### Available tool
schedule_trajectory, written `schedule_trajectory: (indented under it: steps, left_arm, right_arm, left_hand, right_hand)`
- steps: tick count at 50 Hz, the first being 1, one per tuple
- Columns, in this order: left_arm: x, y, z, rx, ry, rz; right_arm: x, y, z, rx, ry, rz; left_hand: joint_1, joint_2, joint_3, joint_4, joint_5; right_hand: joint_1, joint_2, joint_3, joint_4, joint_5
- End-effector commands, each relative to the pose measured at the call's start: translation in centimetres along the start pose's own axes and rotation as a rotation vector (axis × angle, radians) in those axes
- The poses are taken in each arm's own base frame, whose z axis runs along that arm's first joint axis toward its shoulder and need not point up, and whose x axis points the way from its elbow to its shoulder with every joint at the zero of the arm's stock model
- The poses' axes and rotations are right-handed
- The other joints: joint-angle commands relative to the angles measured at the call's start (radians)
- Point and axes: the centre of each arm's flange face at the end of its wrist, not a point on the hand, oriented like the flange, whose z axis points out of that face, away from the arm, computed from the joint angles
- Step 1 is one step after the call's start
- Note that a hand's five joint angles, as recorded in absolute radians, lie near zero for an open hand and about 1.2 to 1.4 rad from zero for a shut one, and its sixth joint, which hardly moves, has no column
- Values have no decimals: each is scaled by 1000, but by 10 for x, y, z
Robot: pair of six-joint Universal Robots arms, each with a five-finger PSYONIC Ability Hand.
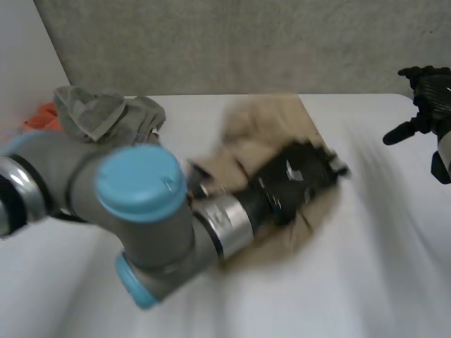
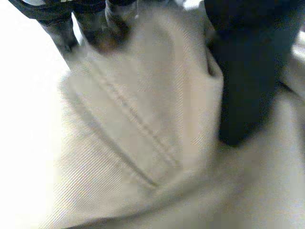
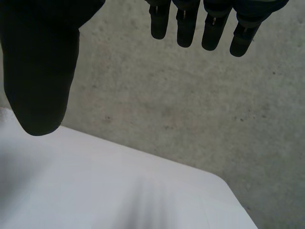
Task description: Fold the laundry.
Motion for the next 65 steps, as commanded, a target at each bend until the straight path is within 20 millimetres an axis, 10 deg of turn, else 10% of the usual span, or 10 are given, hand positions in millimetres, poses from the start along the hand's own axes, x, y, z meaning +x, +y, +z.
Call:
schedule_trajectory:
  steps: [1, 11, 21, 38, 42, 43, 50, 55, 65]
  left_arm:
    - [20, -2, -13, -17, 72, 76]
    - [-50, -46, -49, 39, -246, 156]
    - [-119, -24, -113, -136, -677, 36]
    - [-132, 31, -174, -339, -849, -236]
    - [-132, 31, -178, -331, -859, -256]
    - [-132, 31, -178, -326, -861, -264]
    - [-134, 37, -171, -301, -844, -319]
    - [-132, 49, -150, -295, -780, -372]
    - [-93, 72, -104, -375, -612, -520]
  right_arm:
    - [8, 7, 4, -25, -12, -40]
    - [-46, -5, -25, -26, -215, -236]
    - [-138, 8, -107, -91, -600, -521]
    - [-235, 98, -136, -119, -827, -754]
    - [-241, 121, -123, -130, -782, -832]
    - [-242, 122, -116, -127, -748, -857]
    - [-245, 53, -106, 49, -632, -678]
    - [-222, -45, -119, 274, -609, -394]
    - [-180, -78, -132, 275, -593, -286]
  left_hand:
    - [-95, -142, -150, -135, -144]
    - [-99, -146, -154, -139, -148]
    - [-99, -146, -154, -139, -148]
    - [-99, -146, -154, -139, -148]
    - [-99, -146, -154, -139, -148]
    - [-99, -146, -154, -139, -148]
    - [-99, -146, -154, -139, -148]
    - [-99, -146, -154, -139, -148]
    - [-99, -146, -154, -139, -148]
  right_hand:
    - [-48, -34, -32, -33, -38]
    - [-48, -34, -32, -33, -38]
    - [-48, -34, -32, -33, -38]
    - [-48, -34, -32, -33, -38]
    - [385, 398, 401, 400, 394]
    - [1014, 1028, 1030, 1030, 1024]
    - [1174, 1187, 1189, 1189, 1183]
    - [1174, 1187, 1189, 1189, 1183]
    - [1174, 1187, 1189, 1189, 1183]
